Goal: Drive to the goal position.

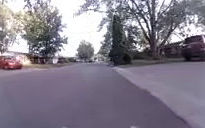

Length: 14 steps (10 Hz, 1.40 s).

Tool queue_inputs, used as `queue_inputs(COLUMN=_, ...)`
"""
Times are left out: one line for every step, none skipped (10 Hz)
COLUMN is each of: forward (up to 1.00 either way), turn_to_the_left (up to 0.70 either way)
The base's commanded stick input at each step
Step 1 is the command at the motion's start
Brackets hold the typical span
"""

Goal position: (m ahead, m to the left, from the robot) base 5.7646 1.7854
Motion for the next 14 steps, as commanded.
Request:
queue_inputs(forward=1.0, turn_to_the_left=0.0)
queue_inputs(forward=1.0, turn_to_the_left=0.0)
queue_inputs(forward=1.0, turn_to_the_left=0.0)
queue_inputs(forward=1.0, turn_to_the_left=0.0)
queue_inputs(forward=1.0, turn_to_the_left=0.0)
queue_inputs(forward=1.0, turn_to_the_left=0.0)
queue_inputs(forward=1.0, turn_to_the_left=0.0)
queue_inputs(forward=1.0, turn_to_the_left=0.0)
queue_inputs(forward=1.0, turn_to_the_left=0.0)
queue_inputs(forward=1.0, turn_to_the_left=0.0)
queue_inputs(forward=1.0, turn_to_the_left=0.0)
queue_inputs(forward=1.0, turn_to_the_left=0.0)
queue_inputs(forward=1.0, turn_to_the_left=0.0)
queue_inputs(forward=1.0, turn_to_the_left=0.0)
